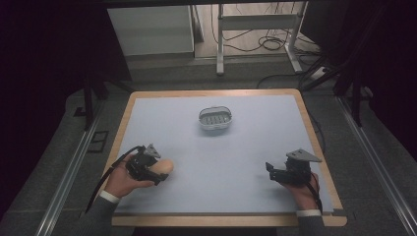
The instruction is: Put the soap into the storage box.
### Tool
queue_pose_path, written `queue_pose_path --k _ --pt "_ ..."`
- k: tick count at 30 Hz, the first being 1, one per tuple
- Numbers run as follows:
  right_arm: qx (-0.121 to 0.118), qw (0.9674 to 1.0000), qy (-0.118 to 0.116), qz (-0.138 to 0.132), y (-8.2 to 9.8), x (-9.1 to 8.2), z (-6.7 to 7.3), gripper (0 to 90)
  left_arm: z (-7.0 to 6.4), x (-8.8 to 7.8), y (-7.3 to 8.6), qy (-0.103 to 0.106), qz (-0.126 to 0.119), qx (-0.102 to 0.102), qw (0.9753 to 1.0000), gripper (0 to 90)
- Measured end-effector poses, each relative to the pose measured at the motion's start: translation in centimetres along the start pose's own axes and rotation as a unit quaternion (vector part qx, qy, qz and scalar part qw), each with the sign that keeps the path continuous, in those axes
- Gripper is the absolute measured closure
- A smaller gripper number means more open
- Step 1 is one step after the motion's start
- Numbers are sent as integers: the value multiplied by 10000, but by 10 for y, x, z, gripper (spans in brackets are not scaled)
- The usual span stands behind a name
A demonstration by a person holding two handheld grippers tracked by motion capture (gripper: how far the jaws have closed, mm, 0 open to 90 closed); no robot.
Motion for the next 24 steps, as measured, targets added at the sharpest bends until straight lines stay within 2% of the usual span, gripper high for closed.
queue_pose_path --k 15,24 --pt "12 10000 16 30 0 1 -1 92 4 -2 -7 -24 21 39 10000 324" --pt "41 10000 31 41 1 1 -2 93 8 -6 -22 -42 12 76 10000 324"
Point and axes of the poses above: each handheld gripper's, and its own axes: x roughly forward along the jaws, y roughly out of its underside, z roughly to its left, the point moved 2 cm from there along x, roughly forward along the jaws, and after that the axes turned 13 degrees about z, right-handed, at the moved point
